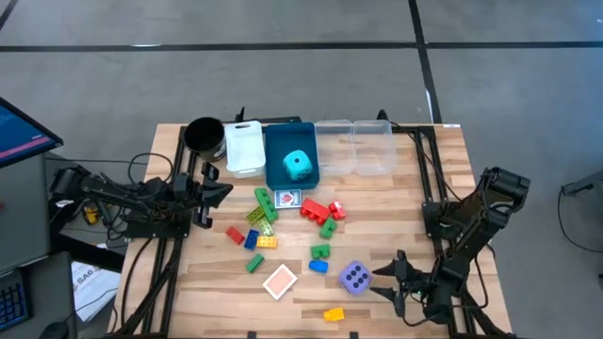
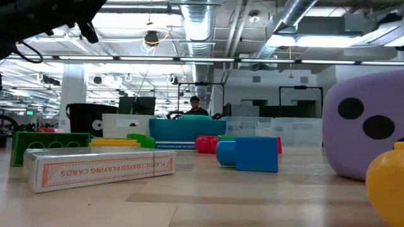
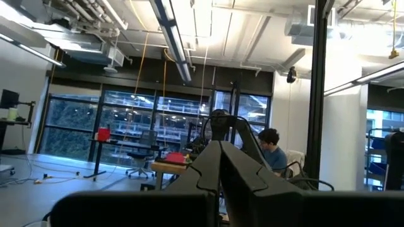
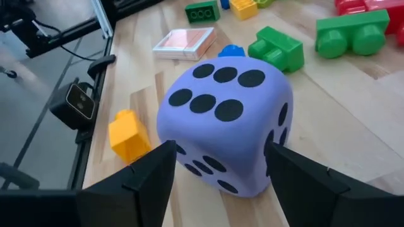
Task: Pick & Place Toys
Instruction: Put the purple dice into the blue bin
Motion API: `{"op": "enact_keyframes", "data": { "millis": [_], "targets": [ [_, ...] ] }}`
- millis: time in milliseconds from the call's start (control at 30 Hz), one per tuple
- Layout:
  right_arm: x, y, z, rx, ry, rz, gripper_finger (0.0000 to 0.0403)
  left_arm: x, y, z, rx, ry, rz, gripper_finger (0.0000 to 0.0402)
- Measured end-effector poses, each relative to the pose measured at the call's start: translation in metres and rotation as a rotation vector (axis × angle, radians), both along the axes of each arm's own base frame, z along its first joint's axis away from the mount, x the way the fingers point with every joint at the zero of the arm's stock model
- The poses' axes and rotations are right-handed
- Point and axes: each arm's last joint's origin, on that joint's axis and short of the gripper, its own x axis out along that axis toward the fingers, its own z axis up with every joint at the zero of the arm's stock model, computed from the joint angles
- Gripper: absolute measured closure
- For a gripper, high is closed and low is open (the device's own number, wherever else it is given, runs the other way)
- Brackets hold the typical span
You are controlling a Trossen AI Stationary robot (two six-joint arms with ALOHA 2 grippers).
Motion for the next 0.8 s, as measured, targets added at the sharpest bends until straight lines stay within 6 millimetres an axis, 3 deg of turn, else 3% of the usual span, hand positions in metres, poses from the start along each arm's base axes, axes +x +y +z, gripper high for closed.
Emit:
{"op": "enact_keyframes", "data": {
  "millis": [233, 500, 800],
  "targets": [
    [0.007, -0.005, -0.001, -0.018, 0.022, -0.011, 0.0162, 0.0, 0.0, 0.0, -0.001, 0.0, 0.0, 0.0399],
    [0.019, -0.012, -0.002, 0.128, 0.064, -0.088, 0.0163, 0.001, 0.0, -0.002, 0.0, 0.018, 0.001, 0.0399],
    [0.036, -0.024, -0.002, 0.169, 0.048, -0.182, 0.0163, 0.001, 0.0, -0.002, 0.001, 0.026, 0.0, 0.0399]
  ]
}}
